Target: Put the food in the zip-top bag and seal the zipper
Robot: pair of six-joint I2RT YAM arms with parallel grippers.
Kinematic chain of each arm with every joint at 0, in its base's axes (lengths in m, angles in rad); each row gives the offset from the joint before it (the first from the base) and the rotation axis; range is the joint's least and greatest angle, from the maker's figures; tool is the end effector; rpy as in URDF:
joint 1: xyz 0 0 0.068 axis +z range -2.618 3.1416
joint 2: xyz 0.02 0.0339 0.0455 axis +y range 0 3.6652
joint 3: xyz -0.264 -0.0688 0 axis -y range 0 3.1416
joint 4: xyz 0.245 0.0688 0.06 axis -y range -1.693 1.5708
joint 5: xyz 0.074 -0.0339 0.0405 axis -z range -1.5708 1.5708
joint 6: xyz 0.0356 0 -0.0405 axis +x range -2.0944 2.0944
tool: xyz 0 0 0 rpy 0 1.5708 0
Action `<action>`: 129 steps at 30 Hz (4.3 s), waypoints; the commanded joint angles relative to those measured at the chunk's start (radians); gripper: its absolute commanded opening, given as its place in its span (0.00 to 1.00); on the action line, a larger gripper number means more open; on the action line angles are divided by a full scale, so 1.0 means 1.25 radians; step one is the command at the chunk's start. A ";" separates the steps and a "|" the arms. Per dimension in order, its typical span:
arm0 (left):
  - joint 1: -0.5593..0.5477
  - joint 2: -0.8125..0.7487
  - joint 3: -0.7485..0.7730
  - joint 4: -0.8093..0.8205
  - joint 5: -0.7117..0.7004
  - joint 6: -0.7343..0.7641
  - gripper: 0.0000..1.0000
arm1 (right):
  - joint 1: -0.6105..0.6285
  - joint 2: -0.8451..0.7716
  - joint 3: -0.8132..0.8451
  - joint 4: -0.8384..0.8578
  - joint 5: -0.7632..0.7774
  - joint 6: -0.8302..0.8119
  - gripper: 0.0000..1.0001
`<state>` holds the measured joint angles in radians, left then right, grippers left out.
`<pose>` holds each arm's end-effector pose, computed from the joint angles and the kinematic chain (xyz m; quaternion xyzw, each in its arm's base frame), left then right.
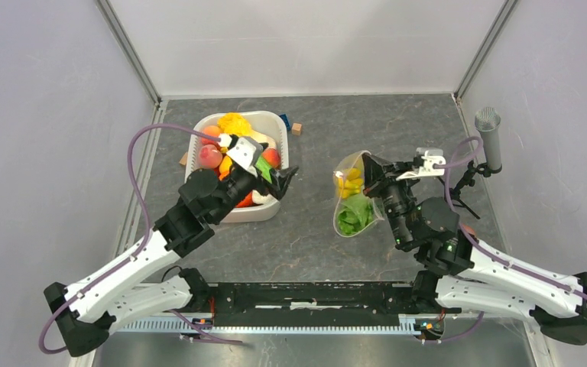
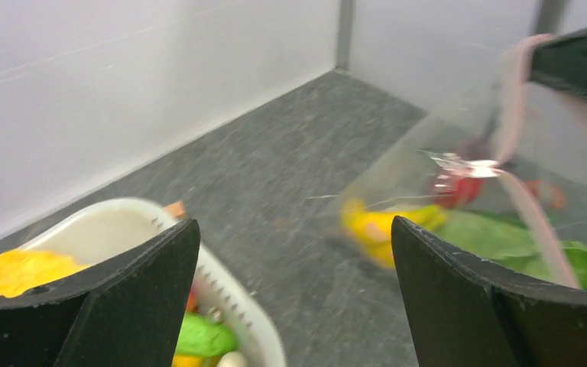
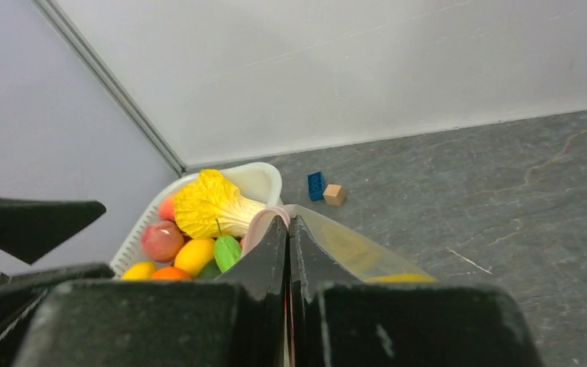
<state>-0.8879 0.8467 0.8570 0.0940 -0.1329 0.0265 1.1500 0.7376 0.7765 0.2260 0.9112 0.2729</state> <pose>0.1287 -0.1508 0.3852 0.2505 0.6210 -0.2691 0.6922 0.0909 0.1342 0.3856 0.0848 0.6423 0.2633 0.7148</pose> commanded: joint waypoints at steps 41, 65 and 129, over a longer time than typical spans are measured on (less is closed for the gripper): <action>0.531 0.415 0.107 -0.438 0.492 -0.201 0.92 | -0.123 0.135 -0.124 0.066 -0.305 -0.270 0.00; 0.530 0.305 0.174 -0.459 0.199 -0.128 1.00 | -0.144 0.144 -0.113 0.076 -0.285 -0.247 0.01; 0.485 0.540 0.438 -0.315 0.291 -0.186 0.18 | -0.144 0.011 -0.116 -0.057 -0.373 -0.076 0.01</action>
<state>-0.2699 1.6238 1.3983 -0.3332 0.1268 -0.2020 0.9722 0.7647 0.6056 0.1104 0.4309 0.1551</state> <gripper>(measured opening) 0.185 0.015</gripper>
